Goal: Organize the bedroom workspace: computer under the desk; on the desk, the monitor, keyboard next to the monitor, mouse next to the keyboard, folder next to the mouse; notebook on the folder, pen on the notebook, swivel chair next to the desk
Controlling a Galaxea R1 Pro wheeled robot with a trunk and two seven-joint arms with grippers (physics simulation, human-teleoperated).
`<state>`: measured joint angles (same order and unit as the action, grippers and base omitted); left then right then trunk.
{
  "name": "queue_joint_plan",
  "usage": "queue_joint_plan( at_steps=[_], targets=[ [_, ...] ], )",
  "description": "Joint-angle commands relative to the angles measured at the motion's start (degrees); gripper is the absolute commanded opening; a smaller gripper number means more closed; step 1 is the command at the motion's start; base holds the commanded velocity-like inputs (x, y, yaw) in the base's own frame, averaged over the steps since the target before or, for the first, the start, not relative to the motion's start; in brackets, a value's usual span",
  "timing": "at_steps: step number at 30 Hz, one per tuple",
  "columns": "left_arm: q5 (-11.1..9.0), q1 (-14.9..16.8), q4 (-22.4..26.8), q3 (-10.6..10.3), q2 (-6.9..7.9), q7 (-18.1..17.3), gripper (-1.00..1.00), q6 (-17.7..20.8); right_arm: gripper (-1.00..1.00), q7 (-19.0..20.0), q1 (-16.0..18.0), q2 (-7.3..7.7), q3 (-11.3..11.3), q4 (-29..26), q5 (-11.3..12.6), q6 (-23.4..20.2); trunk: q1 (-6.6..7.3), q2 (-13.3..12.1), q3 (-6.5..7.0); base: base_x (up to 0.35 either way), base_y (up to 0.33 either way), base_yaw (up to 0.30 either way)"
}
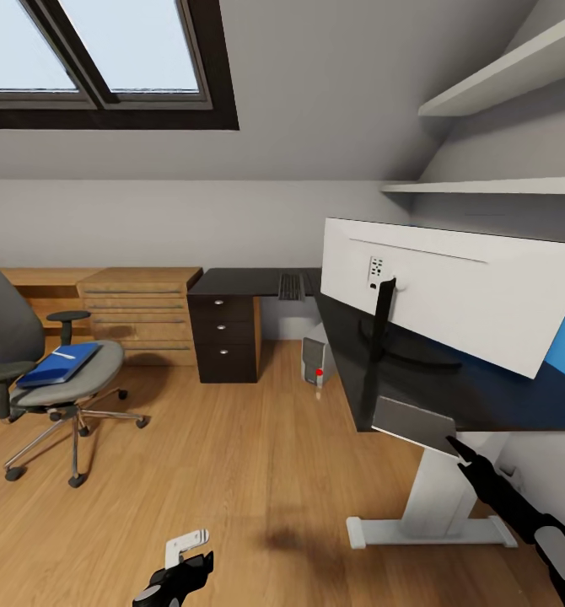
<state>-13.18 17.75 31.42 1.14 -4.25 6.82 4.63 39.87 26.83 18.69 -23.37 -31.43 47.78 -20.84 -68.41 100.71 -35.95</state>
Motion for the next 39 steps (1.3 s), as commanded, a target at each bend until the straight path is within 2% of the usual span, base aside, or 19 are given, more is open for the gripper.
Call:
queue_joint_plan(
  at_steps=[1, 37, 38, 39],
  targets=[
    [-0.4, 0.0, 0.1, 0.1, -0.02, 0.1, 1.0, 0.3, 1.0, 0.1, 0.0, -0.02, -0.1, 0.0, 0.4, -0.5, 0.01, 0.0, -0.06, 0.0, 0.0, 0.0],
    [-0.3, 0.0, 0.1, 0.2, 0.03, 0.1, 1.0, 0.3, 1.0, 0.1, 0.0, -0.41, 0.1, 0.0, 0.3, -0.4, 0.01, 0.0, -0.06, 0.04, 0.023, 0.0],
    [-0.3, 0.0, 0.1, 0.2, 0.03, 0.1, 1.0, 0.3, -1.0, 0.1, 0.0, -0.41, 0.1, 0.0, 0.3, -0.4, 0.01, 0.0, -0.06, 0.001, 0.001, 0.0],
    [-0.3, 0.0, 0.1, 0.2, 0.03, 0.1, 1.0, 0.3, -1.0, 0.1, 0.0, -0.41, 0.1, 0.0, 0.3, -0.4, 0.01, 0.0, -0.06, 0.0, 0.0, 0.0]
  ],
)
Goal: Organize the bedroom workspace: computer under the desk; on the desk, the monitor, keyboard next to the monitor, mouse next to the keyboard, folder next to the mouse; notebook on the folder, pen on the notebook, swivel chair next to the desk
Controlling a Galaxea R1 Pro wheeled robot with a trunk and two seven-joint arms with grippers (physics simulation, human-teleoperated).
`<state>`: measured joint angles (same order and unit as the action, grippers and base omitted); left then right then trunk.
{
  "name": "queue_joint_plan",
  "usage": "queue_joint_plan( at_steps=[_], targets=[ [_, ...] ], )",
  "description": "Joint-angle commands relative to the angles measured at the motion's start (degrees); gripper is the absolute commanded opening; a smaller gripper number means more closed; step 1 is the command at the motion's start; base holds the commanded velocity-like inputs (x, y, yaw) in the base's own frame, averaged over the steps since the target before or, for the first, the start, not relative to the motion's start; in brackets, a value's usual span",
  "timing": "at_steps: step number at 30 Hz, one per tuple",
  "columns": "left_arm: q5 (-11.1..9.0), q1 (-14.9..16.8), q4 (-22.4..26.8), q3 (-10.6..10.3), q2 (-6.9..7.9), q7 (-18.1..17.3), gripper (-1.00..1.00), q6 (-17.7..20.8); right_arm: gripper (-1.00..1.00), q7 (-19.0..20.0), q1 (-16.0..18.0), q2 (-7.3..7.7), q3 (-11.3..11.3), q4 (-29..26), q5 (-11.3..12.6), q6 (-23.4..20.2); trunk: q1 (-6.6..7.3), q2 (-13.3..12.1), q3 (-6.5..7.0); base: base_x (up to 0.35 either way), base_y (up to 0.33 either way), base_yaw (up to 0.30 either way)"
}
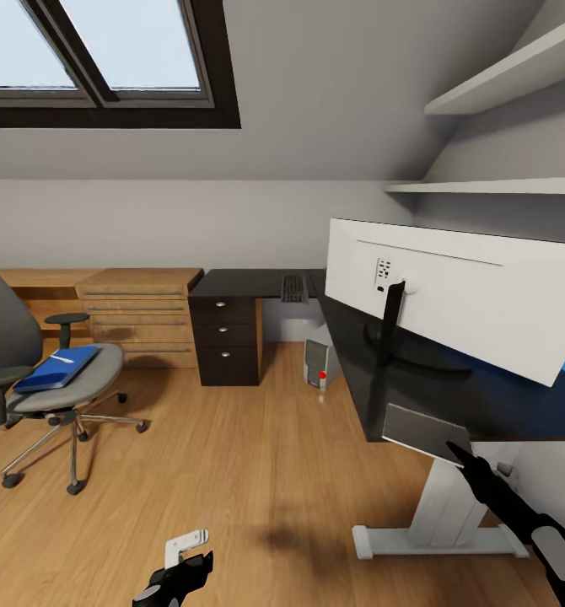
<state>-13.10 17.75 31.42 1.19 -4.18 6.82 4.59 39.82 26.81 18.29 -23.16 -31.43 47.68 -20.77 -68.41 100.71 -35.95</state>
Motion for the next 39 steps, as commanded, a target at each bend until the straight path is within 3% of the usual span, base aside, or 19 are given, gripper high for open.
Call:
queue_joint_plan(
  at_steps=[1, 25, 39],
  targets=[
    [-0.4, 0.0, 0.1, 0.1, -0.04, 0.1, 1.0, 0.3, -1.0, 0.1, 0.0, -0.01, -0.1, 0.0, 0.4, -0.5, 0.01, 0.0, -0.06, 0.0, 0.0, 0.0],
    [-0.4, 0.0, 0.1, 0.1, -0.04, 0.2, 1.0, 0.3, -1.0, 0.1, 0.1, -0.01, -0.2, 0.1, 0.4, -0.5, 0.01, 0.0, -0.06, 0.0, 0.0, 0.0],
    [-0.4, 0.0, 0.1, 0.1, -0.02, 0.1, 1.0, 0.3, -1.0, 0.0, 0.1, -0.01, -0.2, 0.0, 0.4, -0.5, 3.08, -5.6, 2.45, 0.0, 0.0, 0.0]
  ],
)
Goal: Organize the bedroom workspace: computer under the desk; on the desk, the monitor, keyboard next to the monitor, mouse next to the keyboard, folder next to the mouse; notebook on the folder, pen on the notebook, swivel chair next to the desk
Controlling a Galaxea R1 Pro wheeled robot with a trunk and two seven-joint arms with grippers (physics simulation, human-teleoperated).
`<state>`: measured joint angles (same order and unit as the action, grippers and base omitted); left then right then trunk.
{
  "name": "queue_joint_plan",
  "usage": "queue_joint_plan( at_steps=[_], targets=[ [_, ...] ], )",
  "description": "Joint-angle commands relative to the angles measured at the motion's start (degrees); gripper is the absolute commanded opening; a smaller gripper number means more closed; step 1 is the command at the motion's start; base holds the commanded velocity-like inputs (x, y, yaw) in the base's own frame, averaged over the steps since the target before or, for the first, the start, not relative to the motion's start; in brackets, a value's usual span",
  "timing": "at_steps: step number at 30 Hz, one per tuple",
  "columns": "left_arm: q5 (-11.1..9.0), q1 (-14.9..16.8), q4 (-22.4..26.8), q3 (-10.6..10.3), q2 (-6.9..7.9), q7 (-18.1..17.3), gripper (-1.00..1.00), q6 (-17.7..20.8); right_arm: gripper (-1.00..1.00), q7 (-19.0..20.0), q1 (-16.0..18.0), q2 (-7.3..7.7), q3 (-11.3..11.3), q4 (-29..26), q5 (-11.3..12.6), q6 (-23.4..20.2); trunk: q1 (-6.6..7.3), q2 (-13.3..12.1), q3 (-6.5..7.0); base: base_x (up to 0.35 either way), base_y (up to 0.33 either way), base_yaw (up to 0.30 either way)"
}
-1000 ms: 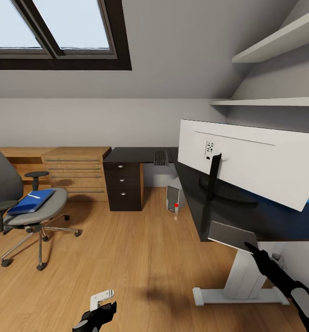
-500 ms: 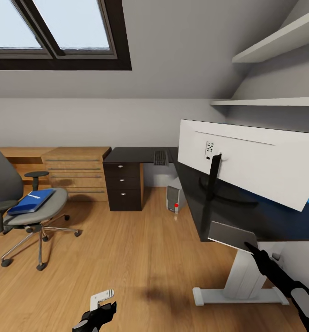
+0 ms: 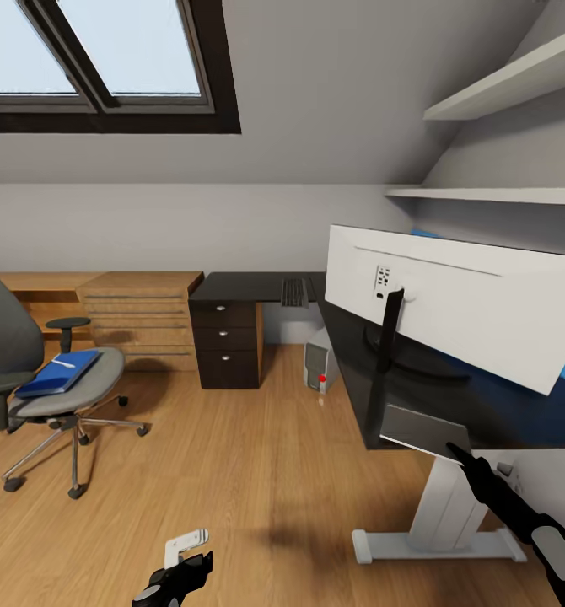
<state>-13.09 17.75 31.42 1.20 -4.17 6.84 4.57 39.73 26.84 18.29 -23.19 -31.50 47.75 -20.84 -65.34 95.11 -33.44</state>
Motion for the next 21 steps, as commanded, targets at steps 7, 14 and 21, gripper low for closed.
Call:
queue_joint_plan(
  at_steps=[7, 14, 21],
  targets=[
    [-0.4, 0.0, 0.1, 0.1, 0.03, 0.2, 1.0, 0.3, -1.0, 0.0, 0.0, -0.01, -0.1, -0.3, 0.4, -1.5, 1.55, -2.8, 1.2, 0.0, 0.0, 0.0],
    [-0.4, 0.0, 0.1, 0.1, 0.03, 0.4, 1.0, 0.2, -1.0, 0.0, 0.0, -0.11, 1.2, -0.7, 0.3, -3.0, 3.09, -5.6, 2.46, 0.0, 0.0, 0.0],
    [-0.4, 0.0, 0.1, 0.1, 0.03, 0.6, 1.0, 0.2, -1.0, 0.1, 0.0, -0.24, 6.1, -3.6, 0.2, -3.1, 4.62, -8.4, 3.72, 0.0, 0.0, 0.0]
  ],
)
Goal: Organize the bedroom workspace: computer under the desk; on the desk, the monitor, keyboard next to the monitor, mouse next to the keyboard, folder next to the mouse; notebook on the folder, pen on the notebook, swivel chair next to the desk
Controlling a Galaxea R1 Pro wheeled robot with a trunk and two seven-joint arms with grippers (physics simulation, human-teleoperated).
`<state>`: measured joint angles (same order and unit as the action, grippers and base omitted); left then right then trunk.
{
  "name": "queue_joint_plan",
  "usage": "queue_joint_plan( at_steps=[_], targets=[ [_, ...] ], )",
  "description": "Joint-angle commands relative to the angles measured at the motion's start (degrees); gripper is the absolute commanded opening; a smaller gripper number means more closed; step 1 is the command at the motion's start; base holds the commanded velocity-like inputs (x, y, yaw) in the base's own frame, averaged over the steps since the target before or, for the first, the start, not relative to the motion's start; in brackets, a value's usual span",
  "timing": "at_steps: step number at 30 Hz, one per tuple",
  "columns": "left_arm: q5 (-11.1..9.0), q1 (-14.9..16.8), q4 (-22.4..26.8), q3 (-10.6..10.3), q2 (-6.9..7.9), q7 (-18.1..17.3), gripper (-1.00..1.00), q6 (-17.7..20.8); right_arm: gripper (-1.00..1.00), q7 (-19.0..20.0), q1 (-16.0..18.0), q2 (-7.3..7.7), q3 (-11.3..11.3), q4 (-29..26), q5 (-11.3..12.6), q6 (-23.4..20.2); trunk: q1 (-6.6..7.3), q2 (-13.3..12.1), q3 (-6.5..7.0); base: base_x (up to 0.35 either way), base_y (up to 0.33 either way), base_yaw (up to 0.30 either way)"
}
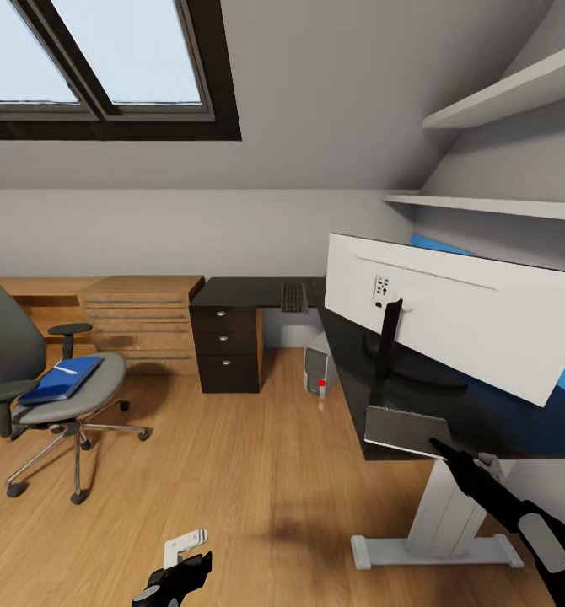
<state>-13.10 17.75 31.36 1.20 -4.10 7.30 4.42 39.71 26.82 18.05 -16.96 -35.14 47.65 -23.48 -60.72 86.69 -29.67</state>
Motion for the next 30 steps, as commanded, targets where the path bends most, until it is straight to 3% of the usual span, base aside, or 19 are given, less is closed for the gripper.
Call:
queue_joint_plan(
  at_steps=[1, 4, 14, 21, 26, 30],
  targets=[
    [-0.3, 0.0, 0.1, 0.1, -0.02, 0.1, 1.0, 0.3, -1.0, 0.1, 0.0, -0.25, 0.8, -0.7, 0.3, -0.4, 0.23, -0.4, 0.12, 0.0, 0.0, 0.0],
    [-0.3, 0.0, 0.1, 0.1, -0.03, 0.2, 1.0, 0.3, -1.0, 0.3, 0.0, -0.79, 1.5, -1.4, 0.4, -0.4, 0.89, -1.6, 0.66, 0.0, 0.0, 0.0],
    [-0.3, 0.0, 0.1, 0.1, 0.01, 0.2, 1.0, 0.4, -1.0, 1.4, 0.0, -1.47, 2.1, -2.3, 0.8, -0.8, 0.89, -1.6, 0.66, 0.0, 0.0, 0.0],
    [-0.3, 0.0, 0.0, 0.1, 0.05, 0.2, 1.0, 0.4, -1.0, 9.0, 0.0, -1.52, 2.1, -2.2, 0.9, -0.9, 0.89, -1.6, 0.66, 0.0, 0.0, 0.0],
    [-0.3, 0.0, 0.0, 0.1, 0.04, 0.2, 1.0, 0.4, -1.0, 11.0, 0.0, -1.73, 2.1, -2.1, 1.0, -1.0, 0.89, -1.6, 0.64, 0.0, 0.0, 0.02],
    [-0.3, 0.0, 0.0, 0.1, 0.05, 0.2, 1.0, 0.4, -1.0, 11.7, 0.0, -3.42, 2.0, -2.0, 0.9, -0.9, 0.89, -1.6, 0.5, 0.0, 0.0, 0.144]
  ],
)
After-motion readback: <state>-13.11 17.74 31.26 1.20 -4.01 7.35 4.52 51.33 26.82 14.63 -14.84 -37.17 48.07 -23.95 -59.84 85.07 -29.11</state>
